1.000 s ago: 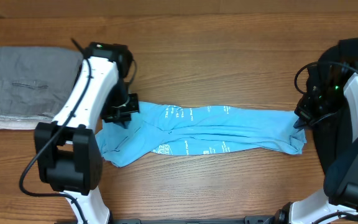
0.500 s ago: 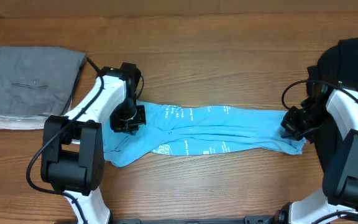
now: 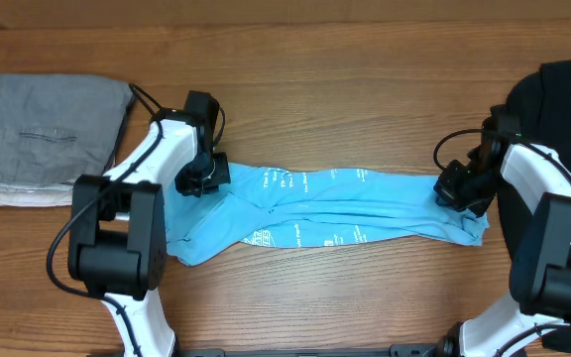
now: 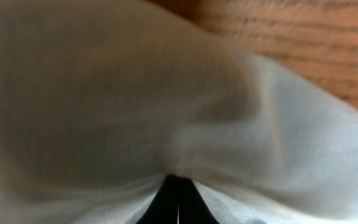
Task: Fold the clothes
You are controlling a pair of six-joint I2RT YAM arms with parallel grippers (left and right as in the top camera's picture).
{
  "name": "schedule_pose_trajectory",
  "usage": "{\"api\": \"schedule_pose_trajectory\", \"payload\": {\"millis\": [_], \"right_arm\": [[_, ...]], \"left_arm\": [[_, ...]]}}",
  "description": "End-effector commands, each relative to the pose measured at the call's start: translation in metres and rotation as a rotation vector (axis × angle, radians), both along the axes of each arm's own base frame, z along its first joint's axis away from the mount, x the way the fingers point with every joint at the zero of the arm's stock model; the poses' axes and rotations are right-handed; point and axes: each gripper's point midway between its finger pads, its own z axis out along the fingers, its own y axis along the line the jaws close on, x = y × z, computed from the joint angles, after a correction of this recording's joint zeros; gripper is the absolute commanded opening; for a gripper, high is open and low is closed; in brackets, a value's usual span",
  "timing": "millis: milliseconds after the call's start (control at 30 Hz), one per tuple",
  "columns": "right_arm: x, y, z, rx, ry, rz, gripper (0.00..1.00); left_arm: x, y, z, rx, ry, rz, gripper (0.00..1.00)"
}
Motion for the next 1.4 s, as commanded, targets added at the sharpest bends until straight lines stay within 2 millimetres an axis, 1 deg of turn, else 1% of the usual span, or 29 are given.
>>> {"api": "schedule_pose_trajectory", "payload": {"millis": [0, 67, 133, 233, 267, 300, 400, 500, 600, 667, 733, 833, 867, 900, 967, 1000, 1033, 1067, 1133, 1167, 1233, 1300, 1367], "right_arm": [[0.002, 0.002, -0.013, -0.013, 0.011, 0.005, 0.04], [0.006, 0.002, -0.019, -0.022, 0.008, 0.002, 0.04], [0.013, 0.004, -0.027, -0.023, -0.009, 0.011, 0.04], [0.026, 0.009, -0.035, -0.027, -0.049, 0.03, 0.04], [0.034, 0.012, -0.036, -0.029, -0.08, 0.041, 0.04], [0.039, 0.014, -0.036, -0.031, -0.099, 0.048, 0.04], [0.06, 0.022, -0.034, -0.041, -0.186, 0.078, 0.04], [0.079, 0.032, -0.029, -0.049, -0.267, 0.106, 0.17], [0.092, 0.038, -0.023, -0.045, -0.314, 0.124, 0.27], [0.1, 0.041, -0.013, -0.024, -0.338, 0.13, 0.3], [0.111, 0.045, 0.004, 0.001, -0.369, 0.134, 0.33], [0.126, 0.045, 0.039, -0.008, -0.426, 0.168, 0.39], [0.129, 0.045, 0.052, -0.015, -0.44, 0.187, 0.41], [0.13, 0.045, 0.07, -0.02, -0.451, 0.21, 0.41], [0.127, 0.045, 0.086, -0.021, -0.444, 0.23, 0.41], [0.122, 0.047, 0.094, -0.017, -0.429, 0.237, 0.41], [0.116, 0.049, 0.097, -0.01, -0.403, 0.24, 0.38], [0.11, 0.052, 0.098, -0.001, -0.38, 0.243, 0.3], [0.095, 0.058, 0.093, 0.031, -0.319, 0.249, 0.14], [0.09, 0.061, 0.089, 0.047, -0.296, 0.252, 0.09], [0.078, 0.068, 0.079, 0.073, -0.257, 0.261, 0.06], [0.07, 0.073, 0.068, 0.078, -0.232, 0.272, 0.06], [0.062, 0.077, 0.057, 0.079, -0.211, 0.282, 0.06]], "left_arm": [[0.001, 0.014, -0.028, 0.048, 0.028, 0.012, 0.04], [0.006, 0.02, -0.035, 0.055, 0.021, 0.028, 0.04], [0.01, 0.034, -0.04, 0.079, 0.011, 0.053, 0.04], [0.019, 0.059, -0.043, 0.119, -0.016, 0.103, 0.04], [0.025, 0.071, -0.043, 0.121, -0.039, 0.126, 0.04], [0.028, 0.074, -0.042, 0.115, -0.049, 0.132, 0.04], [0.044, 0.082, -0.042, 0.042, -0.113, 0.16, 0.04], [0.06, 0.084, -0.039, -0.033, -0.174, 0.146, 0.04], [0.075, 0.084, -0.028, -0.059, -0.213, 0.12, 0.04], [0.088, 0.08, -0.014, -0.076, -0.243, 0.085, 0.04], [0.105, 0.079, 0.011, -0.084, -0.279, 0.073, 0.05], [0.129, 0.073, 0.06, -0.125, -0.336, 0.064, 0.04], [0.135, 0.069, 0.079, -0.15, -0.357, 0.059, 0.04], [0.141, 0.063, 0.105, -0.188, -0.379, 0.051, 0.04], [0.141, 0.055, 0.127, -0.23, -0.383, 0.047, 0.04], [0.139, 0.05, 0.137, -0.254, -0.373, 0.05, 0.04], [0.134, 0.044, 0.143, -0.275, -0.353, 0.054, 0.04], [0.128, 0.039, 0.145, -0.285, -0.331, 0.057, 0.04], [0.115, 0.027, 0.141, -0.293, -0.267, 0.06, 0.04], [0.109, 0.02, 0.136, -0.294, -0.24, 0.05, 0.04], [0.099, 0.003, 0.122, -0.297, -0.194, 0.019, 0.04], [0.09, -0.014, 0.107, -0.295, -0.159, -0.015, 0.04], [0.081, -0.033, 0.087, -0.285, -0.133, -0.062, 0.04]]}}
